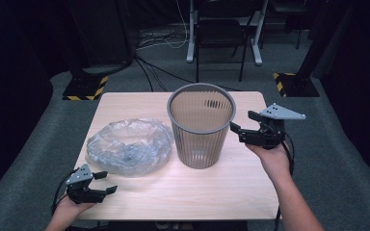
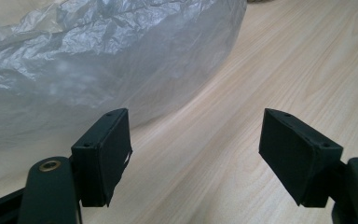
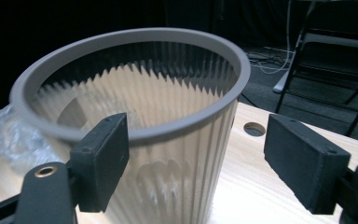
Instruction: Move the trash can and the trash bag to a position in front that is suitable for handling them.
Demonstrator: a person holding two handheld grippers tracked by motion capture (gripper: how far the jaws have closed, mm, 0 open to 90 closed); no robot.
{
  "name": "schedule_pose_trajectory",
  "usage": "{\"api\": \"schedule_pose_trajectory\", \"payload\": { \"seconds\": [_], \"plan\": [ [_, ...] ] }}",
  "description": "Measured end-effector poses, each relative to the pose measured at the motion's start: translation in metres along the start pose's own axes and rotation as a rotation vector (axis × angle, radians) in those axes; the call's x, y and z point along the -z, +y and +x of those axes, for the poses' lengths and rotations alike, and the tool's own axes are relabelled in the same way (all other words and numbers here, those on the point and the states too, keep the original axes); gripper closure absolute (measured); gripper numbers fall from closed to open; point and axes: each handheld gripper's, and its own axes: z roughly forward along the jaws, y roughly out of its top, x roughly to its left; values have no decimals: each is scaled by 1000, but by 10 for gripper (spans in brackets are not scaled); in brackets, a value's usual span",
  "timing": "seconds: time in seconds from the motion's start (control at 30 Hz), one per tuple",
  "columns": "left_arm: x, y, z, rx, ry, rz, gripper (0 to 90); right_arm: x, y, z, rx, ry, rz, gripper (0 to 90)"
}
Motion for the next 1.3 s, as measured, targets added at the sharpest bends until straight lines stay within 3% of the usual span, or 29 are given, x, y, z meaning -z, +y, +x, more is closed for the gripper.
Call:
{"api": "schedule_pose_trajectory", "payload": {
  "seconds": [0.2, 0.4, 0.73, 0.83, 1.0, 1.13, 1.3],
  "plan": [
    [2, 0, 1, 5, -2, -9, 242, -16, 5, -2, -26, -21, -10, 209],
    [2, 0, 0, 5, -2, -11, 243, -30, 11, -2, -19, -26, -24, 213],
    [8, 3, -1, 1, -9, -41, 238, -59, 14, 0, -14, -44, 17, 214],
    [11, 5, -3, -14, -3, -61, 238, -63, 13, -2, -19, -47, 27, 211],
    [18, 7, -1, 7, 13, -98, 237, -67, 11, -4, -7, -50, 54, 243],
    [24, 10, 2, 26, 36, -138, 232, -68, 10, -5, 3, -45, 45, 259],
    [27, 13, 4, 31, 62, -147, 228, -64, 6, -8, -40, -35, 10, 325]
  ]
}}
